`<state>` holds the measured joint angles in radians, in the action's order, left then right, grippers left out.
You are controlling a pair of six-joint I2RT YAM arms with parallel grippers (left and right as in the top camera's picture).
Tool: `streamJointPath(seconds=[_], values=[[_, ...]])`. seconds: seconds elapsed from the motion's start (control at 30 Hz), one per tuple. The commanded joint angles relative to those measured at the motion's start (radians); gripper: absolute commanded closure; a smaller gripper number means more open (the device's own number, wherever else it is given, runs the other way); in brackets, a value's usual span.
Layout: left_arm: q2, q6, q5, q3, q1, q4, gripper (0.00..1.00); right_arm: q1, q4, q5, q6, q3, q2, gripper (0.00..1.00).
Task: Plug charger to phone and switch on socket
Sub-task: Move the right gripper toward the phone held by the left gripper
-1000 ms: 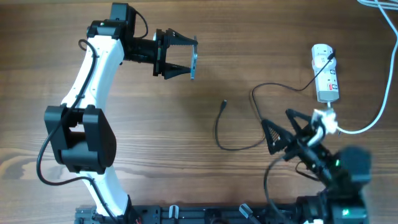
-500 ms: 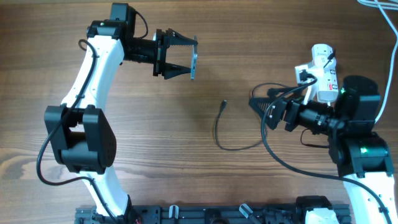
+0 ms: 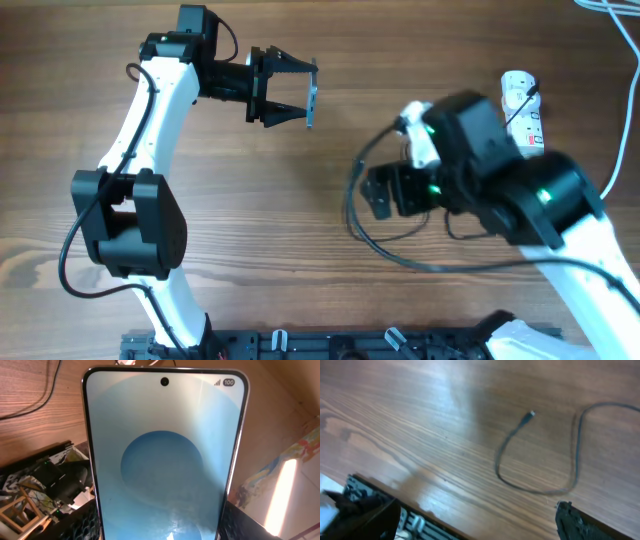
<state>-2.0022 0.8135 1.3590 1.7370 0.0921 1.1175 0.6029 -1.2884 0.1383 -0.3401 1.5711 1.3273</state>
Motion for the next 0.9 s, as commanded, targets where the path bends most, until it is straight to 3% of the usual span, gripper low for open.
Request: streamJointPath(seconds=[0.0, 0.13, 0.43, 0.63, 0.87], values=[[0.040, -0.017, 0.045, -0.001, -0.005, -0.003, 0.32, 0.042, 0.090, 0.064, -0.146, 0.086, 0.068, 0.00], [0.040, -0.017, 0.041, -0.001, -0.005, -0.003, 0.32, 0.053, 0.231, 0.190, -0.121, 0.086, 0.077, 0.01], [0.040, -0.008, 0.027, -0.001, -0.005, -0.002, 0.32, 0.187, 0.203, -0.212, -0.233, 0.086, 0.117, 0.01], [0.040, 0.007, 0.006, -0.001, -0.003, -0.002, 0.32, 0.196, 0.246, -0.230, -0.236, 0.115, 0.182, 0.06], [0.040, 0.016, -0.043, -0.001, 0.003, -0.003, 0.32, 0.196, 0.271, -0.401, -0.242, 0.213, 0.260, 0.13]])
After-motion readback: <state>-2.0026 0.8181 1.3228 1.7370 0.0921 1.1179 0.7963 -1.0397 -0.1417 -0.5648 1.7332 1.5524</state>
